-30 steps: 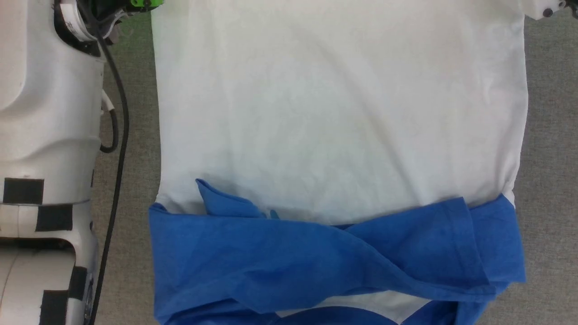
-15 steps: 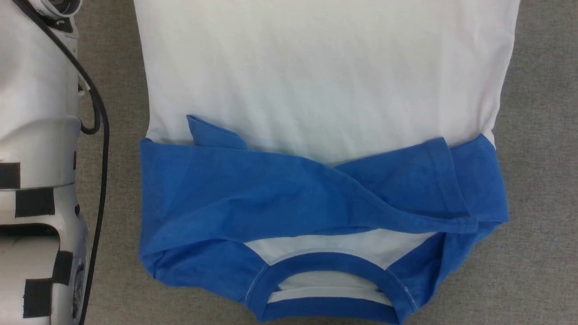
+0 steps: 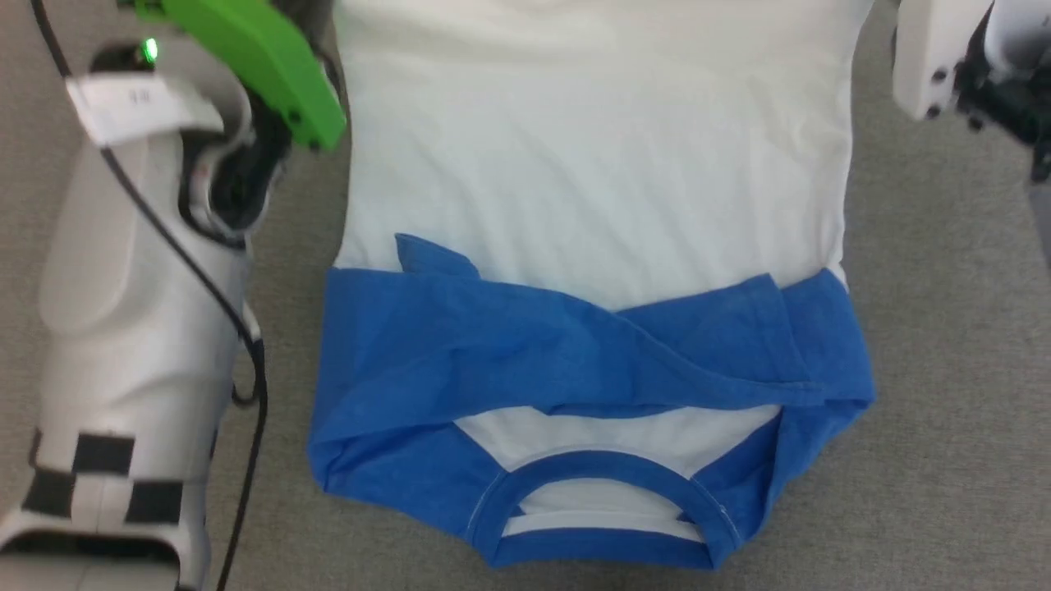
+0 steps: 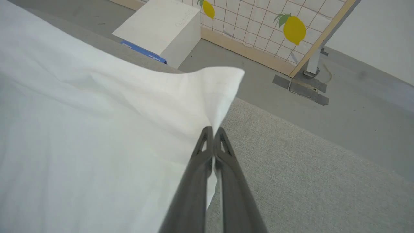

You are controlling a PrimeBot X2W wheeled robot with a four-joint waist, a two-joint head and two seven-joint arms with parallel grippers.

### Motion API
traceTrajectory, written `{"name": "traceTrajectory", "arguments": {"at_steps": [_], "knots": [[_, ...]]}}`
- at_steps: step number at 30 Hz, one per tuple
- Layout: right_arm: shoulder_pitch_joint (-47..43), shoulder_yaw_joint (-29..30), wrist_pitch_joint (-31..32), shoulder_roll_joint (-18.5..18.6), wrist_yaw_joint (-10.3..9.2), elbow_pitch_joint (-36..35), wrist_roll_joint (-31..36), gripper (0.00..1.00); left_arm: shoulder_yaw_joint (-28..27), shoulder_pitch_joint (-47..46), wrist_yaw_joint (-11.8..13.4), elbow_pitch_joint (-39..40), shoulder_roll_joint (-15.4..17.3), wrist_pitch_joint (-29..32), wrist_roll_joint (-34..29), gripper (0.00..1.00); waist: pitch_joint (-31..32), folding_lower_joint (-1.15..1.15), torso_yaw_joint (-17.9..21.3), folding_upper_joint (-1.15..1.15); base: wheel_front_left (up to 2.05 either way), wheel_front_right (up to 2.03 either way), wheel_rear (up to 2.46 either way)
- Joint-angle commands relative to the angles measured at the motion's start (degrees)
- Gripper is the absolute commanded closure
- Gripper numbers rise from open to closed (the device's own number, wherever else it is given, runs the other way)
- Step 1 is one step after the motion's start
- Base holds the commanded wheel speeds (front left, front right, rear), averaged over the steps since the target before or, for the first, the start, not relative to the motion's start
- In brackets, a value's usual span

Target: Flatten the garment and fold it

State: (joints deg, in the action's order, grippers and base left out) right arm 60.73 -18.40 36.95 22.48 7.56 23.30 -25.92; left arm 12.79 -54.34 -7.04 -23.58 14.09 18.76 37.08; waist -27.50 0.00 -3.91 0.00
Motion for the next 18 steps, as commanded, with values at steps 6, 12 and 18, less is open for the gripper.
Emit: {"name": "traceTrajectory", "arguments": {"at_steps": [6,12,18], "knots": [[-11.38,2.26,-2.07,-0.19,-0.08,-3.21,-3.76,1.00,0.14,13.24,-0.23,7.67,1.51,-1.56,2.95,1.00,13.81,0.00,-1.14,0.00,0.00,0.00,0.00],[-22.30,4.69,-1.64,-0.74,-0.08,-6.37,-5.77,1.00,-1.26,24.88,1.60,14.74,1.77,-2.33,5.24,1.00,18.21,0.00,-1.27,0.00,0.00,0.00,0.00],[-31.68,8.80,-1.24,-1.74,-0.08,-9.58,-6.46,1.00,-3.17,35.68,4.21,19.09,1.63,-3.55,7.15,1.00,20.88,0.00,-1.27,0.00,0.00,0.00,0.00]]}}
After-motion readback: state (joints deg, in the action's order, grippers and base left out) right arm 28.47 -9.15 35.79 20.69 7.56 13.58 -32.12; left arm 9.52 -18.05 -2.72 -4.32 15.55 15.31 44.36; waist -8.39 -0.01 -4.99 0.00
